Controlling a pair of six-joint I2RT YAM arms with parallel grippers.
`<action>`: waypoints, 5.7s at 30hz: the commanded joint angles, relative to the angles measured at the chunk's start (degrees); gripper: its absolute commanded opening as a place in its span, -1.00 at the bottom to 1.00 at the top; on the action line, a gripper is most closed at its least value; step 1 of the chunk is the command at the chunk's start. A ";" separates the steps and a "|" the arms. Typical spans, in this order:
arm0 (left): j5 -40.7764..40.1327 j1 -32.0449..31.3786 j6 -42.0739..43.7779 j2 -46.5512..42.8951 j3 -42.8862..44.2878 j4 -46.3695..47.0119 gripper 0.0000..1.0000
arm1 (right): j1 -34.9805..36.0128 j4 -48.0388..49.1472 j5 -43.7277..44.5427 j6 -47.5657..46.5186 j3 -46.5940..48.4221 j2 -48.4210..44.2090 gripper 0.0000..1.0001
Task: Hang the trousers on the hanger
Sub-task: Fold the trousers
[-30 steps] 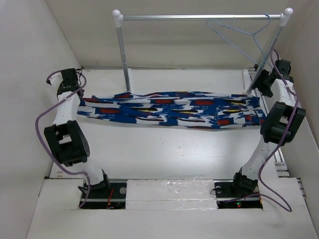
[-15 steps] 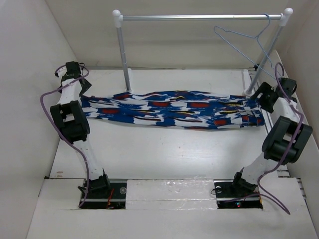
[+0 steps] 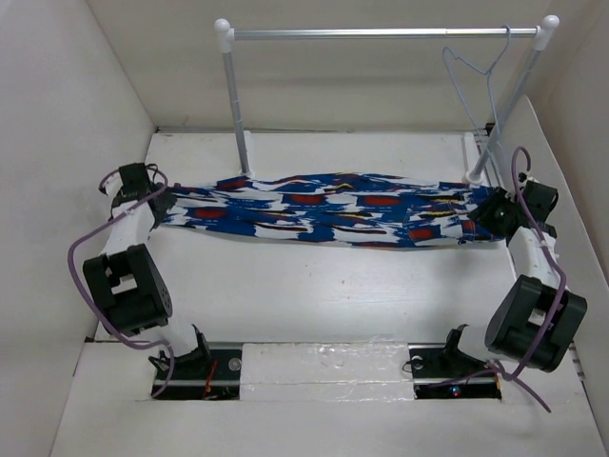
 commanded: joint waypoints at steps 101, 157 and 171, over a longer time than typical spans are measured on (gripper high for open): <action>35.32 -35.56 32.13 6.38 9.57 -0.78 0.04 | 39.11 -17.91 -28.45 -40.49 29.93 29.77 0.28; 8.72 -42.85 26.08 5.32 10.44 -4.91 -1.00 | 38.67 -3.26 -17.30 -27.68 31.45 34.11 -1.00; 1.86 -42.85 21.33 11.31 10.89 -2.45 0.16 | 41.40 1.15 -14.40 -24.24 31.98 38.78 -1.00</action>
